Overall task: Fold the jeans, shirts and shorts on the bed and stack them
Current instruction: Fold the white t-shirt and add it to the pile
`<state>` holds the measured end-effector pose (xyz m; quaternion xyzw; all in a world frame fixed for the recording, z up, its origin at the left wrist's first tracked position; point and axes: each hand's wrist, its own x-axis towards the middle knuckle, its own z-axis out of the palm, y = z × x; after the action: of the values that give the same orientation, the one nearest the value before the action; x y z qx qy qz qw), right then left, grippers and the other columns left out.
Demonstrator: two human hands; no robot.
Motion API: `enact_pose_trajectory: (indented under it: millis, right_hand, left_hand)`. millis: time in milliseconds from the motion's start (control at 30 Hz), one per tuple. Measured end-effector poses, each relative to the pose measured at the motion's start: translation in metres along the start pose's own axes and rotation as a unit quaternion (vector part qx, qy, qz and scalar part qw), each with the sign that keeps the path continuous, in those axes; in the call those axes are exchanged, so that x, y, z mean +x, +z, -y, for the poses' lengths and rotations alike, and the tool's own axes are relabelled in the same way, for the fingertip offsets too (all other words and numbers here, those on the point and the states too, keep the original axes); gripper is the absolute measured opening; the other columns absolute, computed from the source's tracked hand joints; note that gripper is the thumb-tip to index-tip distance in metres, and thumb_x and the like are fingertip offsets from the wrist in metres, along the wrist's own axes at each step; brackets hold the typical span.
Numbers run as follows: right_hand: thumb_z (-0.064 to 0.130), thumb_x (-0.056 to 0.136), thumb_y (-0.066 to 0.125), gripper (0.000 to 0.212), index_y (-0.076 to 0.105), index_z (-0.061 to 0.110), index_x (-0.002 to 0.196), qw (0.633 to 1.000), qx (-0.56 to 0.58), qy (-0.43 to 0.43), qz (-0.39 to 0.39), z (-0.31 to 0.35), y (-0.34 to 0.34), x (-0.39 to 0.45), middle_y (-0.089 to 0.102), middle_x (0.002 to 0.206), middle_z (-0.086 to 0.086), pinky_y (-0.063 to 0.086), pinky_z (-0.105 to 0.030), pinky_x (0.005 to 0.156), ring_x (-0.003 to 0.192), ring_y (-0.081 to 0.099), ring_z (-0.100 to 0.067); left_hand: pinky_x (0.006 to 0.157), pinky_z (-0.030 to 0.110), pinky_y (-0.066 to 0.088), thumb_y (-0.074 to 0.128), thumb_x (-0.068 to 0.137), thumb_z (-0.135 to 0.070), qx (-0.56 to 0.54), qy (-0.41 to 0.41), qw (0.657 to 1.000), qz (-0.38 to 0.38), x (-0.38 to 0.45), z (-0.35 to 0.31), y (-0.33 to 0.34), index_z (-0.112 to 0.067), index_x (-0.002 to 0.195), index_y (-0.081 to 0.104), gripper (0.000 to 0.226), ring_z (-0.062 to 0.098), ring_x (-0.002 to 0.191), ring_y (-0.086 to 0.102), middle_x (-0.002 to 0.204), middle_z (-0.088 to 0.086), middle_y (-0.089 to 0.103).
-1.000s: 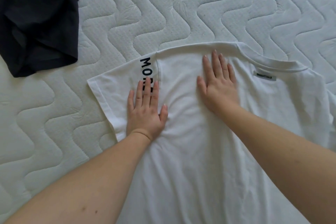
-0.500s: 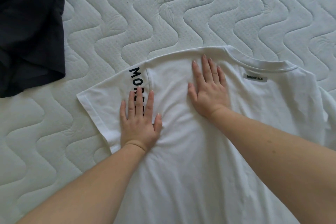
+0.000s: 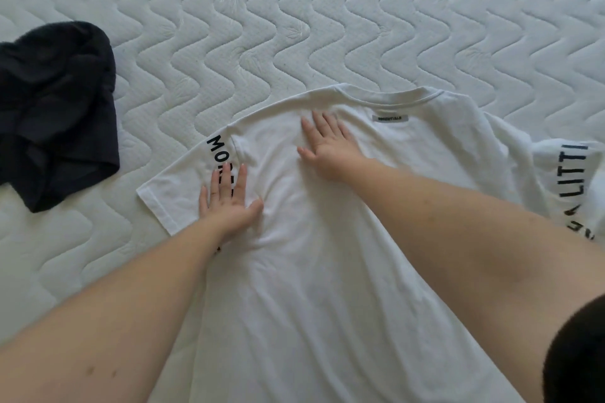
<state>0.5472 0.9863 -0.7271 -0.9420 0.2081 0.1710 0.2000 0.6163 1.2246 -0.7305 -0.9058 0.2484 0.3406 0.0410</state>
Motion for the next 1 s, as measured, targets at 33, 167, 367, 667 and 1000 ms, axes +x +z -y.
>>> enact_pose_trajectory:
  millis: [33, 167, 367, 667, 1000]
  right_hand:
    - [0.049, 0.100, 0.030, 0.068, -0.001, 0.027, 0.156, 1.000, 0.018, 0.011, -0.018, -0.001, 0.003, -0.016, -0.011, 0.164, 0.000, -0.010, -0.033, 0.118, 0.150, -0.013, -0.015]
    - [0.041, 0.099, 0.034, 0.068, 0.001, 0.026, 0.156, 0.996, 0.002, 0.051, -0.070, -0.051, 0.016, -0.097, -0.008, 0.165, 0.002, -0.012, -0.035, 0.118, 0.150, -0.012, -0.015]
    - [0.039, 0.099, 0.037, 0.067, 0.007, 0.024, 0.156, 0.984, -0.019, 0.150, -0.094, -0.171, -0.011, -0.176, -0.001, 0.165, 0.002, -0.007, -0.037, 0.120, 0.151, -0.008, -0.017]
    - [0.016, 0.101, 0.033, 0.054, 0.023, 0.021, 0.154, 0.948, 0.067, 0.223, -0.215, -0.301, -0.050, -0.250, 0.019, 0.162, 0.002, 0.003, -0.036, 0.119, 0.150, 0.011, -0.019]
    - [0.033, 0.096, 0.056, 0.073, 0.015, 0.020, 0.156, 0.898, 0.242, 0.312, -0.193, -0.346, -0.047, -0.238, 0.021, 0.158, -0.008, 0.018, -0.041, 0.117, 0.145, 0.019, -0.027]
  left_hand:
    - [0.121, 0.045, -0.010, 0.029, 0.095, -0.055, 0.012, -0.006, 1.000, 0.017, -0.001, 0.000, -0.009, -0.036, 0.153, -0.020, 0.078, 0.015, 0.146, -0.030, 0.159, -0.003, -0.033]
    - [0.118, 0.050, 0.012, 0.045, 0.089, -0.053, 0.123, -0.058, 0.990, -0.025, -0.009, -0.031, -0.026, -0.022, 0.157, -0.001, 0.087, 0.029, 0.151, 0.001, 0.165, 0.011, -0.003]
    - [0.117, 0.047, 0.015, 0.042, 0.094, -0.033, 0.117, 0.037, 0.985, -0.119, -0.035, -0.160, -0.006, -0.018, 0.154, 0.014, 0.069, 0.032, 0.149, 0.008, 0.163, 0.016, 0.006]
    - [0.121, 0.037, 0.001, 0.030, 0.102, -0.045, 0.099, 0.351, 0.925, -0.108, -0.051, -0.374, 0.053, -0.029, 0.158, 0.001, 0.065, 0.014, 0.152, -0.005, 0.166, -0.003, -0.005]
    - [0.122, 0.041, -0.001, 0.016, 0.098, -0.047, 0.050, 0.300, 0.925, -0.229, -0.025, -0.417, 0.105, -0.022, 0.158, 0.006, 0.065, 0.012, 0.152, -0.002, 0.166, -0.003, 0.001]
